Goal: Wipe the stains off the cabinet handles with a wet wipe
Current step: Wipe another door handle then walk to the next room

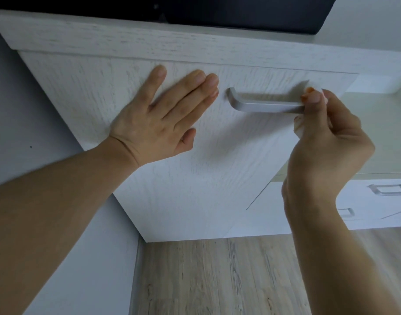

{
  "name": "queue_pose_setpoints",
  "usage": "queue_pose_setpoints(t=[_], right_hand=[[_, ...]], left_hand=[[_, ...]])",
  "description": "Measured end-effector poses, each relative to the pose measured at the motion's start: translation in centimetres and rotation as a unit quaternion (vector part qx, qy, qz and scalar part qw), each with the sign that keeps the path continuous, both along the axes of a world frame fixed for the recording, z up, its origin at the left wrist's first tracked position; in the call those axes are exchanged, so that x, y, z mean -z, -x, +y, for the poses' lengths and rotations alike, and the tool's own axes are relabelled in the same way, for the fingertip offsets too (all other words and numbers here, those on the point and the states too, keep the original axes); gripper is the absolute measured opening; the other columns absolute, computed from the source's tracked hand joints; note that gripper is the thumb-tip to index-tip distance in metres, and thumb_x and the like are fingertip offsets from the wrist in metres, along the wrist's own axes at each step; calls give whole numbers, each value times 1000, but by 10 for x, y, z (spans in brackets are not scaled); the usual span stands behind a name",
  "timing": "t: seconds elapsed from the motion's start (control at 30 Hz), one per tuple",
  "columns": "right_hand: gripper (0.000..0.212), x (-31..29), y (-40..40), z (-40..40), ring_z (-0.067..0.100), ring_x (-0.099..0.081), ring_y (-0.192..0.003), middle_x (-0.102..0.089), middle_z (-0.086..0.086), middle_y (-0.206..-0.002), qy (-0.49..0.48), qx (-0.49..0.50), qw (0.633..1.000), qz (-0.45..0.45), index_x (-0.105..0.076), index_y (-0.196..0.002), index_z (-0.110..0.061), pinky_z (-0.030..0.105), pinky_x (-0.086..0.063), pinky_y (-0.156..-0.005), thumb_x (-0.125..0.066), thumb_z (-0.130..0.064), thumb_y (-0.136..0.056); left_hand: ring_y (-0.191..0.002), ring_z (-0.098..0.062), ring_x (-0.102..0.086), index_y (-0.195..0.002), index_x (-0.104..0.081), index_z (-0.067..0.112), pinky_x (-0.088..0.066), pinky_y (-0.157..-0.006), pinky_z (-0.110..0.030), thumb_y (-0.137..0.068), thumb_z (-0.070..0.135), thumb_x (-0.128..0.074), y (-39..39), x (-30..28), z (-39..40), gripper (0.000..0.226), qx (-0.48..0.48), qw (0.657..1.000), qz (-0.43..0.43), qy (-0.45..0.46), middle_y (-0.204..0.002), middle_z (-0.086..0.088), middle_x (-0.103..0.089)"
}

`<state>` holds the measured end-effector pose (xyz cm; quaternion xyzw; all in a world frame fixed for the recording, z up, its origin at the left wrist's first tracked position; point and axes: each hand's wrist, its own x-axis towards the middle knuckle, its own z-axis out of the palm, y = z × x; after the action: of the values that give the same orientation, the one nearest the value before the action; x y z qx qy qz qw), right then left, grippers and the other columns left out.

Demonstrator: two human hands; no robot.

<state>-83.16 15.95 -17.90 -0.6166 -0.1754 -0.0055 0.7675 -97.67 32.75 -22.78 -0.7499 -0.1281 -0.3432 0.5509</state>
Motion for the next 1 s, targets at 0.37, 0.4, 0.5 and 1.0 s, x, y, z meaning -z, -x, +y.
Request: queue_pose_setpoints(t=[0.37,0.4,0.5,1.0], right_hand=[[26,12,48,3,-9,-50,-64,-48,-12,-76,42,19,994,-100,-70,-109,-13,6,-41,-65,-71,-13,-83],[25,13,56,5,-7,-50,-65,-48,-12,-77,40,6,994,-99,-70,-108,-13,7,-42,-66,-71,-11,-83],[25,10,62,7,-6,-52,-69,-50,-12,-80,30,-28,997,-59,-71,-107,-15,8,-45,-69,-71,-11,-83],[27,-63,18,-28,12,-58,-94,-59,-3,-111,310,-227,913,-138,-65,-116,-19,18,-47,-90,-60,-30,-92]], left_hand=[[-146,-23,-8,-148,-22,0,-6,-116,-51,-89,37,-39,1,1,0,71,6,1000,-6,3,-158,-13,-2],[-146,-23,-8,-148,-21,0,-6,-116,-51,-89,36,-39,1,1,-1,71,4,1000,-5,2,-158,-13,-2],[-146,-23,-8,-148,-22,0,-5,-116,-51,-90,35,-39,2,-3,-5,70,1,1000,5,18,-158,-13,-2],[-136,-36,-36,-138,-48,7,-27,-110,-58,-80,26,-64,15,-83,-109,63,-129,914,136,361,-146,-17,-39]])
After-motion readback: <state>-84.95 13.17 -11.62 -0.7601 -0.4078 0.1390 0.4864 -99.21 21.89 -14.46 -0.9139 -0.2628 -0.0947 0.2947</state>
